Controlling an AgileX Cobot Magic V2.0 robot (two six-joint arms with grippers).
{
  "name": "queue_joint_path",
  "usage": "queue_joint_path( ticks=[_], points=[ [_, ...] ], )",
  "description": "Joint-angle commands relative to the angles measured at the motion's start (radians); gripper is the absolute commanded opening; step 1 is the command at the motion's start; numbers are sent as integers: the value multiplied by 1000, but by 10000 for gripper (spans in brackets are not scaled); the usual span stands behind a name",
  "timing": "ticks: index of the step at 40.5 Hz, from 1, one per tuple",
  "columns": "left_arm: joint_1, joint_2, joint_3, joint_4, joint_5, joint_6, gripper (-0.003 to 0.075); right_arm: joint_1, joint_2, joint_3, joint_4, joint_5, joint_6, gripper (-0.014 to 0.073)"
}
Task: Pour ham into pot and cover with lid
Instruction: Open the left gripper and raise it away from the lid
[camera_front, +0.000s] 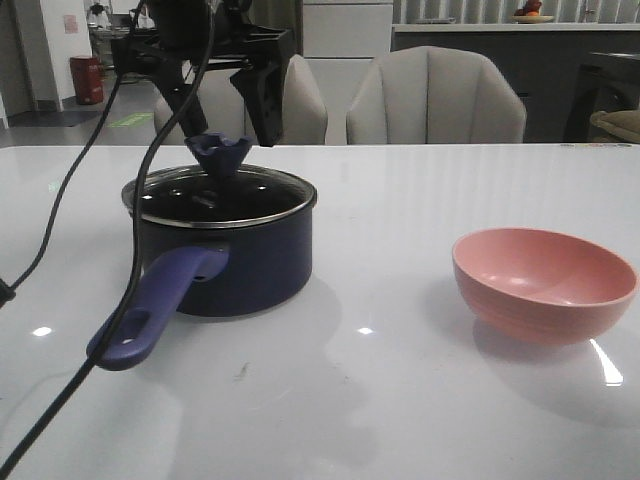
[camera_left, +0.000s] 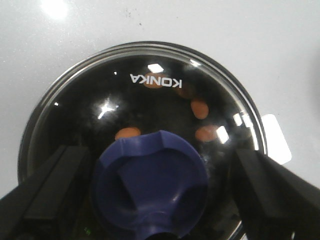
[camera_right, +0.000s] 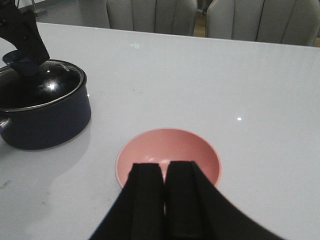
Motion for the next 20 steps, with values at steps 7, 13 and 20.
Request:
queue_joint_path(
  ticks=[7,13,20],
  points=[
    [16,-100,-33,20,36,-2,562,0,-2,-27,-1,-86,-5,155],
    [31,-156,-16,22,50,1,562,0,-2,-27,-1,-86,-5,155],
    [63,-277,81,22,10,9,562,0,-2,-27,-1,-86,-5,155]
  ],
)
